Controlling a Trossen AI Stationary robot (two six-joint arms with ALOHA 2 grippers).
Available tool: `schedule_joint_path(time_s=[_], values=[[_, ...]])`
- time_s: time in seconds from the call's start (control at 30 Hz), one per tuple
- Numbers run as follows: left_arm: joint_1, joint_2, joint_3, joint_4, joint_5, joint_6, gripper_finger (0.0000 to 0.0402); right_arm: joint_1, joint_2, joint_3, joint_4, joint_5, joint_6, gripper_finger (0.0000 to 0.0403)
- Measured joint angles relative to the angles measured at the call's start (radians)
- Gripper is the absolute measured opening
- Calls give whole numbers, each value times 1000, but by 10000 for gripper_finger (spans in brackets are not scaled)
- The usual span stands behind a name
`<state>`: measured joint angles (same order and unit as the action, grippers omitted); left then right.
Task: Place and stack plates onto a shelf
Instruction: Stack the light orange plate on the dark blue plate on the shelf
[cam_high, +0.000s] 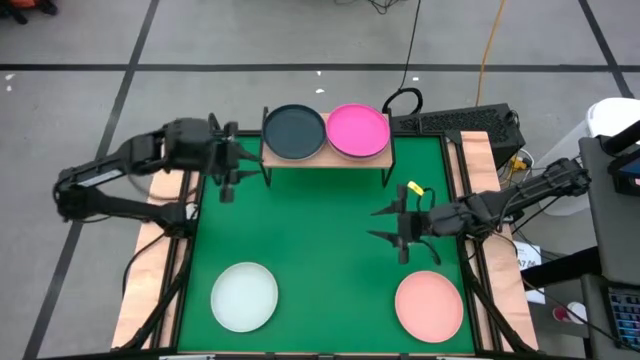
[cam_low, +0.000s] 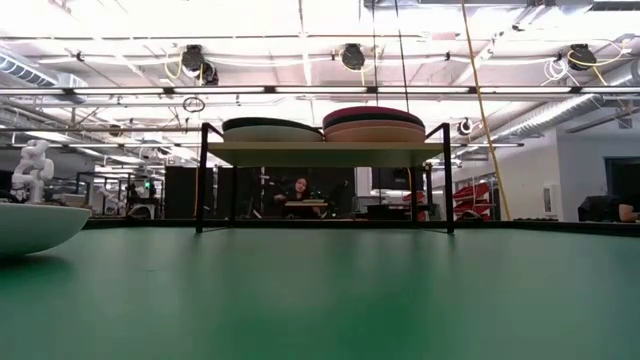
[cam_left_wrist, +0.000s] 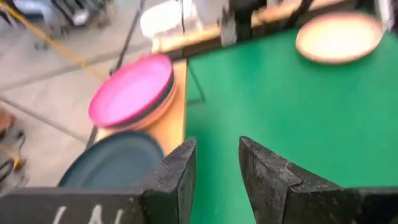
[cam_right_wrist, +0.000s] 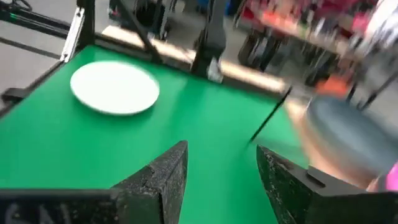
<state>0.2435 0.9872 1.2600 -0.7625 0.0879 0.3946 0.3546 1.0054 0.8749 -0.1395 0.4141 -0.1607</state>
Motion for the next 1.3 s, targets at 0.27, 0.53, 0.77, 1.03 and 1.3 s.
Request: schedule_joint_path(time_s=[0.27, 0.53, 0.77, 1.03, 1.3], values=[[-65, -213, -376, 428, -6, -134, 127, -21, -10, 0, -345, -259, 373, 173], [-67, -274, -487, 654, -9, -214, 127, -22, 11, 0, -693, -358, 677, 173], [-67, -274, -487, 691, -9, -217, 127, -21, 51, -82, -745, -451, 823, 173], [-67, -274, -487, 689, -9, -217, 127, -28, 68, -226, -693, -574, 937, 173], [-67, -273, -487, 688, -9, -217, 127, -27, 68, -269, -669, -601, 994, 173]])
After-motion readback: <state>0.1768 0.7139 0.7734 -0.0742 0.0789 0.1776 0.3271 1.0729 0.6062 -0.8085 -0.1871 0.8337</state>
